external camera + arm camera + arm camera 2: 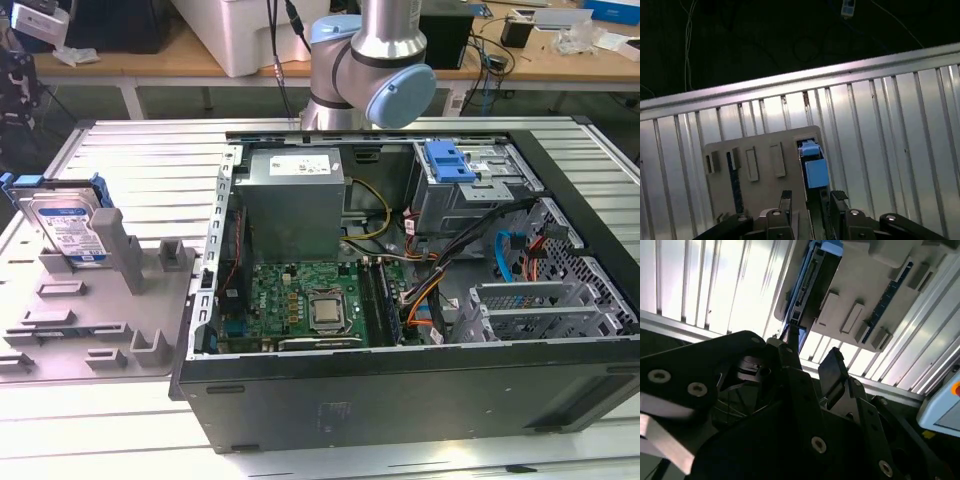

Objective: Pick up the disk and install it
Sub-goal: 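Pick up the disk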

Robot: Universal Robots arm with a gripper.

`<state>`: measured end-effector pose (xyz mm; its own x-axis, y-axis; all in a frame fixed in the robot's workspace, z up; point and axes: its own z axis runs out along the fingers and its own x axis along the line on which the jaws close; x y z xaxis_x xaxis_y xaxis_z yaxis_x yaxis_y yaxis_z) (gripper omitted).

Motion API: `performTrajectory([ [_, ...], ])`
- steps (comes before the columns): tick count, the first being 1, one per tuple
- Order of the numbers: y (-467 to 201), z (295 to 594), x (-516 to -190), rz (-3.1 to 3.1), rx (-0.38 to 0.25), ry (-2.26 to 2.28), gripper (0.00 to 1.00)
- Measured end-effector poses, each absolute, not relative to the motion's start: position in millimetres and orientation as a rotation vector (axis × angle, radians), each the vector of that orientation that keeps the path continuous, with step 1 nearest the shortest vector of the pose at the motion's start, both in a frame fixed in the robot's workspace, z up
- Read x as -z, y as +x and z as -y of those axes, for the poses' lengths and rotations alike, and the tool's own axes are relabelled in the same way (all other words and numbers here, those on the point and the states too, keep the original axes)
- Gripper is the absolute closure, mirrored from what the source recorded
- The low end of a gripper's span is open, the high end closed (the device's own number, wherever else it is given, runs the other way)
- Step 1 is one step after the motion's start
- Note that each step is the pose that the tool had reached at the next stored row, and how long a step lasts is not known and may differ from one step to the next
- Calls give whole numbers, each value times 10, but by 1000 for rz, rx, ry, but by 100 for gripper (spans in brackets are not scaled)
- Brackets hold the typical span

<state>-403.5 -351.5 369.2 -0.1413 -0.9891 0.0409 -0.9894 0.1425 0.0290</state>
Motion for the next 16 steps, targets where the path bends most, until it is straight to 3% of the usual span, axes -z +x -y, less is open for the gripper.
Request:
performTrajectory([
  [16,-4072,3461,-3679,2202,-14,2169,56],
])
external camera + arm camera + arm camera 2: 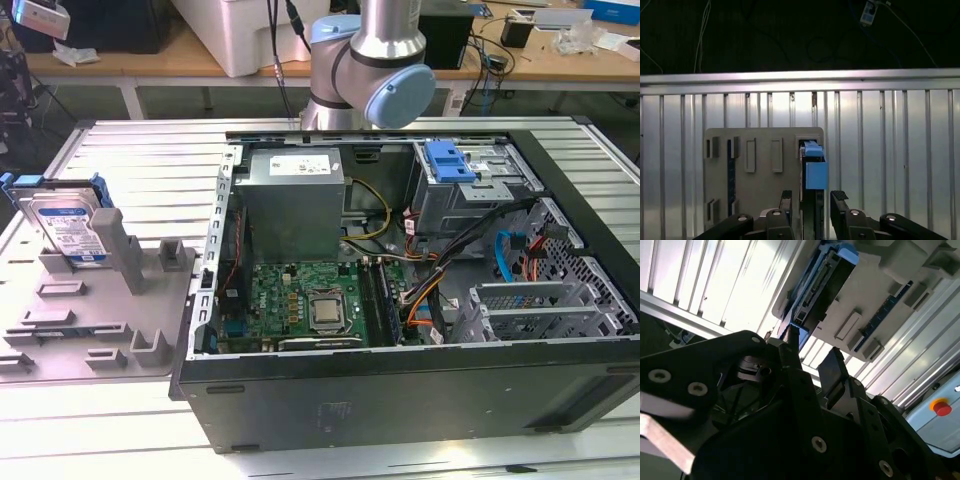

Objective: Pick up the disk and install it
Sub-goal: 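Pick up the disk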

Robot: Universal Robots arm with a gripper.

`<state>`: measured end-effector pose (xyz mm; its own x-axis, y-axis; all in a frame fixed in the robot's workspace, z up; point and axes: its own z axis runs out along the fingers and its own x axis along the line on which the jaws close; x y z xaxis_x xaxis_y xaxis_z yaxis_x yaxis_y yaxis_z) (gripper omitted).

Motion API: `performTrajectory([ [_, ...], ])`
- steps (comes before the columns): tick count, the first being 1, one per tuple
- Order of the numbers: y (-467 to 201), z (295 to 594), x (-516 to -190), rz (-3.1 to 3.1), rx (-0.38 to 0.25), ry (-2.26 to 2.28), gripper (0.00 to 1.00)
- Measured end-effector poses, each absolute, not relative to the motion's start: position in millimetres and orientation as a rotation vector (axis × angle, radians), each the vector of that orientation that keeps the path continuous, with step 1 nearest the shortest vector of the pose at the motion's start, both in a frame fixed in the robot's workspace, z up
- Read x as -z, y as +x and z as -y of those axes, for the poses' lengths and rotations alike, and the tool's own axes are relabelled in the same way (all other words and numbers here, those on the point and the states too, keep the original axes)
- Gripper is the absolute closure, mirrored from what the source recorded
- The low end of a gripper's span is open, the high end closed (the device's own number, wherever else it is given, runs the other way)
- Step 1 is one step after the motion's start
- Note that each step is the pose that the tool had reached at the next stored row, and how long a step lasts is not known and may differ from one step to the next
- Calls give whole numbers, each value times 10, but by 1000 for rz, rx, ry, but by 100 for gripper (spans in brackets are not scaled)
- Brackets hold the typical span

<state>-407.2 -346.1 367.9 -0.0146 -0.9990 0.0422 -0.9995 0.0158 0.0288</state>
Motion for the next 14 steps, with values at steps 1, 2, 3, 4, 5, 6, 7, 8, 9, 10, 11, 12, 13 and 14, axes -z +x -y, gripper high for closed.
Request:
performTrajectory([
  [1,-4094,3455,-3674,2202,-14,2169,56],
  [2,-4125,3450,-3667,2202,-14,2170,56],
  [3,-4127,3449,-3662,2201,-15,2171,56],
  [4,-4127,3449,-3662,2200,-15,2171,56],
  [5,-4126,3449,-3659,2199,-15,2172,56],
  [6,-4125,3449,-3655,2198,-15,2173,56],
  [7,-4125,3449,-3651,2196,-15,2175,56],
  [8,-4124,3449,-3645,2193,-15,2178,56],
  [9,-4123,3449,-3639,2191,-15,2180,56],
  [10,-4123,3449,-3630,2189,-15,2182,56],
  [11,-4123,3449,-3625,2187,-15,2184,56],
  [12,-4123,3449,-3616,2185,-15,2187,56],
  [13,-4123,3449,-3610,2183,-15,2188,56],
  [14,-4123,3449,-3592,2181,-15,2191,56],
])
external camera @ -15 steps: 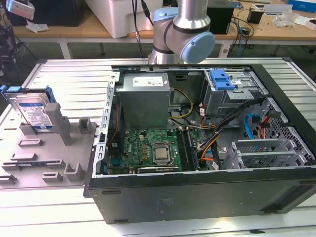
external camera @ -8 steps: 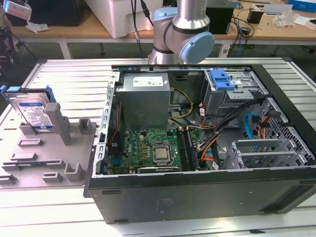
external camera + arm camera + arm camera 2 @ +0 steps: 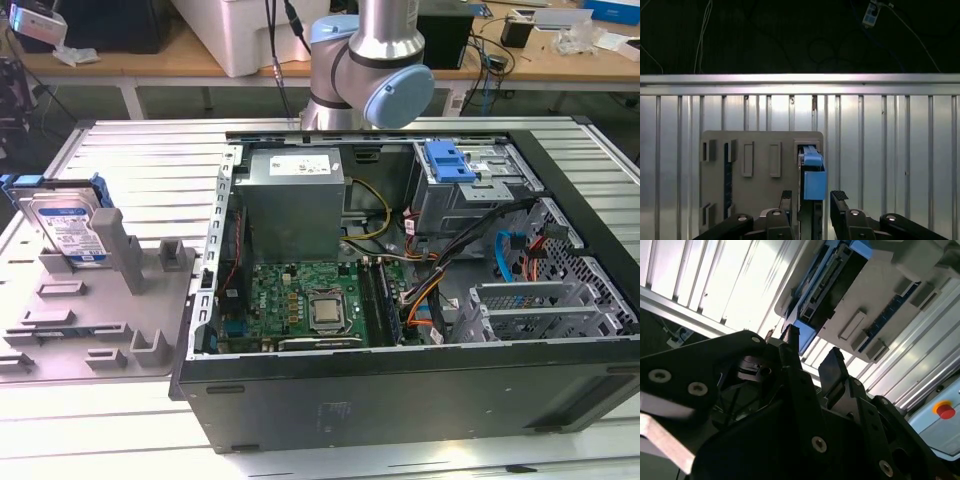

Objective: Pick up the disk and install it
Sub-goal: 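Pick up the disk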

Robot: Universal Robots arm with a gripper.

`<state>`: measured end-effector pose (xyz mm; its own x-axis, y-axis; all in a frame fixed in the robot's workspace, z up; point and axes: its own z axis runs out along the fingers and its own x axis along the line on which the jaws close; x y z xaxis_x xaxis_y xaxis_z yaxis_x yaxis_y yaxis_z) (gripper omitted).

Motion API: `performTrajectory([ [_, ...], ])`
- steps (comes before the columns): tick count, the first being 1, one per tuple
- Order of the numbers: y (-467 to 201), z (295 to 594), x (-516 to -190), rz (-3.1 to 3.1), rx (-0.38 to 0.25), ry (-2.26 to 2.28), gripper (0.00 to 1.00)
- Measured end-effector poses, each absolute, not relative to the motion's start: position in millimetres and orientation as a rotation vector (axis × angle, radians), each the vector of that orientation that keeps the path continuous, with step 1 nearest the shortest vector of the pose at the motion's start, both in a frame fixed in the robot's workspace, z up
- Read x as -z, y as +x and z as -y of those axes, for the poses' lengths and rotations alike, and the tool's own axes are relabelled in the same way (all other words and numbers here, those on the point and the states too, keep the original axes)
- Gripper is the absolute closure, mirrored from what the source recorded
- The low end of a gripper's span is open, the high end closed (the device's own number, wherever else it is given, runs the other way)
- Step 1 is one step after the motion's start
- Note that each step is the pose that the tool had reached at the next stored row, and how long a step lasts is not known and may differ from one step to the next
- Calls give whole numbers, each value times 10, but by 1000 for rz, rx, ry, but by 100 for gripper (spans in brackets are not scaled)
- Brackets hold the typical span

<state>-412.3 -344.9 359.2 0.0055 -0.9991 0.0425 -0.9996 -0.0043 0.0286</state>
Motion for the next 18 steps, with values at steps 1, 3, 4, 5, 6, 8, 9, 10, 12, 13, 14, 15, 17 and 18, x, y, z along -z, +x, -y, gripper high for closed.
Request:
performTrajectory([
  [1,-4123,3449,-3584,2179,-15,2193,56],
  [3,-4123,3448,-3567,2177,-14,2196,56],
  [4,-4124,3448,-3558,2175,-14,2198,56],
  [5,-4125,3447,-3548,2174,-14,2199,56],
  [6,-4127,3446,-3538,2172,-14,2201,56],
  [8,-4132,3444,-3513,2168,-14,2206,56],
  [9,-4133,3442,-3505,2166,-14,2208,56],
  [10,-4135,3441,-3497,2164,-14,2210,56],
  [12,-4141,3429,-3474,2158,-13,2216,56],
  [13,-4143,3424,-3468,2157,-13,2218,56],
  [14,-4145,3419,-3463,2155,-13,2219,56],
  [15,-4147,3412,-3457,2154,-13,2221,56],
  [17,-4154,3402,-3444,2151,-13,2224,56],
  [18,-4159,3402,-3439,2149,-13,2226,56],
])
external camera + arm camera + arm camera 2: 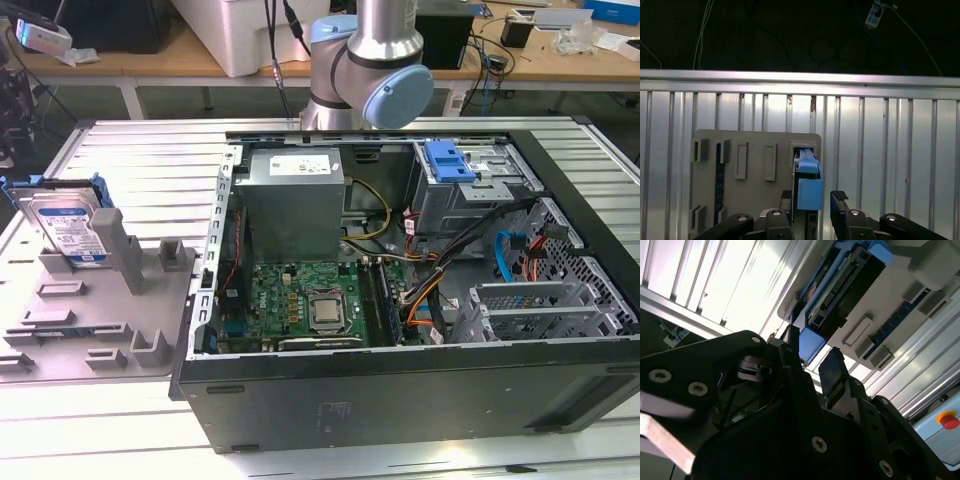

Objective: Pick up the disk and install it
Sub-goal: 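Pick up the disk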

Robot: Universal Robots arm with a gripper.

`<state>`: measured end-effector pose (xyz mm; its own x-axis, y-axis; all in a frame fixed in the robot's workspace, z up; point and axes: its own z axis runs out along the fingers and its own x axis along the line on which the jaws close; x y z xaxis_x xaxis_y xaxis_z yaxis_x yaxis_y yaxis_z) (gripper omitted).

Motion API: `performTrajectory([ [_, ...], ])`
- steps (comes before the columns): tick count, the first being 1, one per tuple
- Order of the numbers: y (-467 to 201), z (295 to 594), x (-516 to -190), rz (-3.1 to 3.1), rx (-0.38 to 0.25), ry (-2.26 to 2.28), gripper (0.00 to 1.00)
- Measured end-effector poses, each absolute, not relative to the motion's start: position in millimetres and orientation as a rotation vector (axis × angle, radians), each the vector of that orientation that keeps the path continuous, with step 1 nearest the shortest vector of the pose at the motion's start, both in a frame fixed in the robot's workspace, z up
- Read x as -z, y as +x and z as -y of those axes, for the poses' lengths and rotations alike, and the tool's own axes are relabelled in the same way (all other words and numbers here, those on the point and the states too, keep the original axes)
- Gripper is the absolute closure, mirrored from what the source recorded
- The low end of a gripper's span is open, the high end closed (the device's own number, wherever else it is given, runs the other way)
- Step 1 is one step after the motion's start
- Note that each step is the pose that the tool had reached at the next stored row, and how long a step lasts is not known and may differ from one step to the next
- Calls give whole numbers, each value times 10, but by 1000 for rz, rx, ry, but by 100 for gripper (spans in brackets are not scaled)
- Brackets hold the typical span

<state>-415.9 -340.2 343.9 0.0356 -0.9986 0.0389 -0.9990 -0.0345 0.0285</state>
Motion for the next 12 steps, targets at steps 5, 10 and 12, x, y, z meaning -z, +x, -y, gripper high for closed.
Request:
performTrajectory([
  [5,-4174,3402,-3422,2145,-13,2229,56],
  [10,-4178,3401,-3400,2142,-13,2233,56],
  [12,-4178,3401,-3393,2141,-13,2234,56],
])
